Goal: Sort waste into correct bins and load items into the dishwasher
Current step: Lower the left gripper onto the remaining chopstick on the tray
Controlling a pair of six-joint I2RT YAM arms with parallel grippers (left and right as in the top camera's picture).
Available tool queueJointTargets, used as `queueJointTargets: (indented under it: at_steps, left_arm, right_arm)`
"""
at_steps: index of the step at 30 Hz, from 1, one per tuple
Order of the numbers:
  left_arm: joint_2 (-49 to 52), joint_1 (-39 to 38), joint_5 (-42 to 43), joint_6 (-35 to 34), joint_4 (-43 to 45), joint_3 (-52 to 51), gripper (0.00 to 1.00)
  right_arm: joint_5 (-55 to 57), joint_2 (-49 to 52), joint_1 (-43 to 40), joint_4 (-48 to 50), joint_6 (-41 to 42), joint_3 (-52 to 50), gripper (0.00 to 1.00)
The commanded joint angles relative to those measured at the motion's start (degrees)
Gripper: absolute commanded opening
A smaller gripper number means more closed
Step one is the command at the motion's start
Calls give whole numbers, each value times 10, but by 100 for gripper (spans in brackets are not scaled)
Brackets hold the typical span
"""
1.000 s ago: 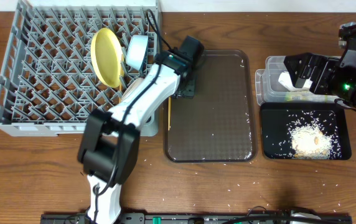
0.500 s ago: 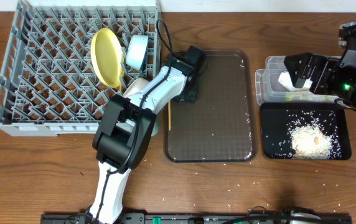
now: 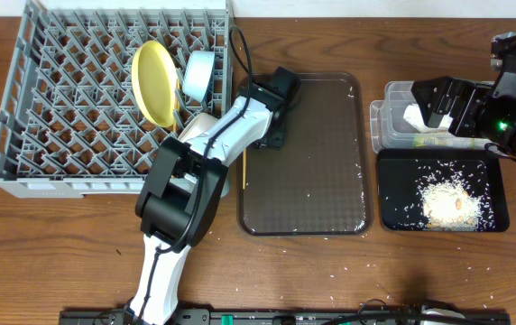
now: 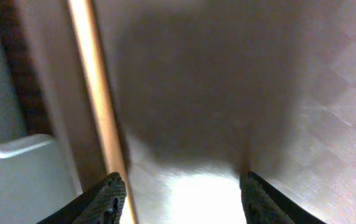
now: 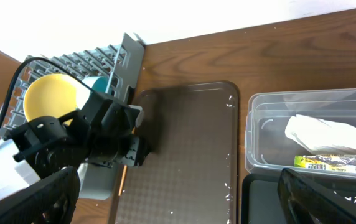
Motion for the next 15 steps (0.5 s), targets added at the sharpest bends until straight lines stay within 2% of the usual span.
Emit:
queueJointTargets:
  at_steps: [1, 11, 15]
  left_arm:
    - [7, -7, -94, -7, -5, 6, 60]
    - [25, -8, -91, -16, 20, -9, 61]
    - [29, -8, -54, -16, 21, -9, 60]
  right_arm:
    - [-4, 0, -7, -1, 2, 7, 99]
    - [-4, 0, -7, -1, 2, 7, 99]
    - [-4, 0, -7, -1, 2, 7, 99]
